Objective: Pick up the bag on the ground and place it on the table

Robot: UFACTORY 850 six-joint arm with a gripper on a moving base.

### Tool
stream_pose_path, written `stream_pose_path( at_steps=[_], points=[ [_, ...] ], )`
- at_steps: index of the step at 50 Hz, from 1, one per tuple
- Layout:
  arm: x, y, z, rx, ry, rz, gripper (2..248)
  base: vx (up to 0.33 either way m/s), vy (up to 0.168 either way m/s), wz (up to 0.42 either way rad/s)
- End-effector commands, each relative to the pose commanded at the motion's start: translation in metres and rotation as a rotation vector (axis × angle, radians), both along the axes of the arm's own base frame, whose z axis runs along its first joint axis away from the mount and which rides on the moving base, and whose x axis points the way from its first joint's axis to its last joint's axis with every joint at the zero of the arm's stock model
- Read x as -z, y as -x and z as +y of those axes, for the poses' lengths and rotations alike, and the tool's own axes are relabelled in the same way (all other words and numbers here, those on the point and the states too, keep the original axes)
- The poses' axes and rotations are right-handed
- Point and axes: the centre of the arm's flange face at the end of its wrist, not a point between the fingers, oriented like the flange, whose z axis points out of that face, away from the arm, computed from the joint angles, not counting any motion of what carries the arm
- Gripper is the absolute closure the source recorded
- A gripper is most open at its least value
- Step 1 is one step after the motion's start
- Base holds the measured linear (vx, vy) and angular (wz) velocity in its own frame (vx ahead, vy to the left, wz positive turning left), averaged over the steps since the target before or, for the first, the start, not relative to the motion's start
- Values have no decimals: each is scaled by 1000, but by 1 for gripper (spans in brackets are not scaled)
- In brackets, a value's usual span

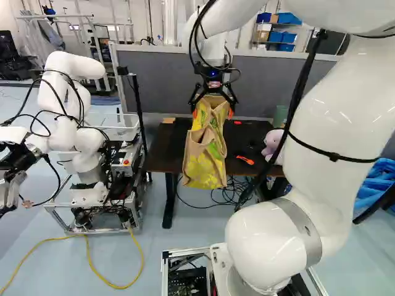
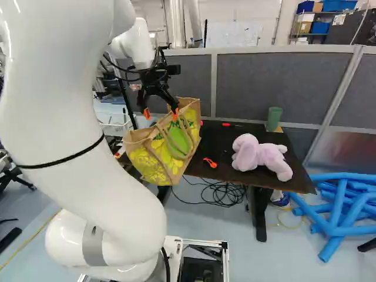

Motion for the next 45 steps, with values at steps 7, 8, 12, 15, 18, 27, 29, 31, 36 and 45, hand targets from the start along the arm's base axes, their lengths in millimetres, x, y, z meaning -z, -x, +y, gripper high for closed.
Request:
stream_pose_path(
  at_steps=[7, 8, 12, 15, 18, 27, 29, 31, 36, 45],
  points=[
    [-11, 8, -3, 4, -3, -23, 3, 0, 0, 0],
    [-13, 10, -3, 4, -4, -26, 3, 0, 0, 0],
    [-19, 15, -5, 6, -6, -40, 3, 0, 0, 0],
    [-24, 18, -6, 6, -7, -50, 3, 0, 0, 0],
    [-28, 22, -6, 6, -8, -60, 3, 0, 0, 0],
    [-42, 33, -7, 6, -13, -91, 3, 0, 0, 0],
    [-45, 34, -7, 6, -14, -98, 3, 0, 0, 0],
    [-48, 36, -8, 6, -15, -105, 3, 0, 0, 0],
    [-55, 40, -8, 6, -17, -121, 3, 0, 0, 0],
    [-59, 42, -8, 6, -18, -129, 3, 0, 0, 0]
  ],
)
